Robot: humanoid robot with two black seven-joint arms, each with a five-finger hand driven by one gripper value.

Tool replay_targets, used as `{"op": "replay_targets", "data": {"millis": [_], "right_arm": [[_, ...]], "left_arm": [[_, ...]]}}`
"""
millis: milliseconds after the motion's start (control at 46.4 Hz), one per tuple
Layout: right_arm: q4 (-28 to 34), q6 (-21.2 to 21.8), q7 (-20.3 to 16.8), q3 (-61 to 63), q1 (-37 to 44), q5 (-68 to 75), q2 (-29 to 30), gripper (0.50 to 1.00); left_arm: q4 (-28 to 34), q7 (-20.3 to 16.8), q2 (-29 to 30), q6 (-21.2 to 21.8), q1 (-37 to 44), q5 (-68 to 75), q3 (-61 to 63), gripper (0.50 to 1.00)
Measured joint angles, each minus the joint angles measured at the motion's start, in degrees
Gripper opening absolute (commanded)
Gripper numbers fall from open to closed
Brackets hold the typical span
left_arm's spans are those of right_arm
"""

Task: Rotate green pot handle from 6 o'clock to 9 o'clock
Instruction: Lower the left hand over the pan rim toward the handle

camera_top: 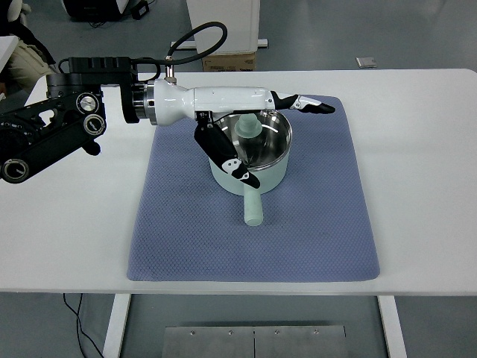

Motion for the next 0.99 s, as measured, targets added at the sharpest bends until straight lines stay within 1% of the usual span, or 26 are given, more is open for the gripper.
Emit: {"op": "replay_targets", "data": {"millis": [259, 604, 992], "right_arm": [[0.02, 0.0, 0.0, 0.0, 0.0, 0.0, 0.0, 1.0], [0.02, 0.0, 0.0, 0.0, 0.0, 0.0, 0.0, 1.0], [0.01, 0.0, 0.0, 0.0, 0.01, 0.0, 0.0, 1.0]], "left_arm": [[-0.4, 0.0, -0.46, -0.23, -2.38, 1.34, 3.46, 1.0], [-0.79, 0.0, -2.79, -0.19, -4.22, 7.93, 6.06, 1.0], [-1.16, 0.0, -5.13, -0.23, -6.94, 9.78, 11.39, 1.0]]}}
